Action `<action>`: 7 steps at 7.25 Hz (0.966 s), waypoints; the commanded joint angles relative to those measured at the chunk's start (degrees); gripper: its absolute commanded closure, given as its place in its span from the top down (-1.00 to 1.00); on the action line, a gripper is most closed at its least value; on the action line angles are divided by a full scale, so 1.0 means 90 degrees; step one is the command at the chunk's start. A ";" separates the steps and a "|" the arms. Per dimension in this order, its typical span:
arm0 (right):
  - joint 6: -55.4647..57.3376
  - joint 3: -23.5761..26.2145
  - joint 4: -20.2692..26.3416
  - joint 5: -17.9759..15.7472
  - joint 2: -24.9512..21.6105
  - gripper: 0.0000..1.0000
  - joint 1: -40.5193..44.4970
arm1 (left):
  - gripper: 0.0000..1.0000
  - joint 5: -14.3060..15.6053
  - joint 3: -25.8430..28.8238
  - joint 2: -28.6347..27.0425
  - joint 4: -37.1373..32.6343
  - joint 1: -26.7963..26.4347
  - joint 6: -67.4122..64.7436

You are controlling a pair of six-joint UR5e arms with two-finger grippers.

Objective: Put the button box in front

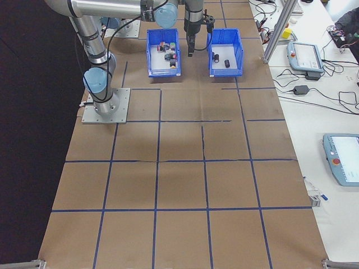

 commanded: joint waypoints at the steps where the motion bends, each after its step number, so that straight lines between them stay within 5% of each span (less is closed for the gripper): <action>1: -0.0304 -0.0091 -0.0060 0.0006 0.0154 1.00 -0.0005 | 0.98 -0.0012 -0.0047 0.0051 -0.0020 0.0000 -0.0615; 4: -0.0325 -0.1151 0.0017 0.0103 0.1215 1.00 0.0053 | 0.98 -0.0022 -0.0164 -0.0113 0.0029 -0.0010 -0.3230; 7: -0.1708 -0.2268 0.0135 0.0006 0.2223 1.00 0.0735 | 0.98 -0.0041 -0.0174 -0.0095 0.0009 -0.0301 -0.5751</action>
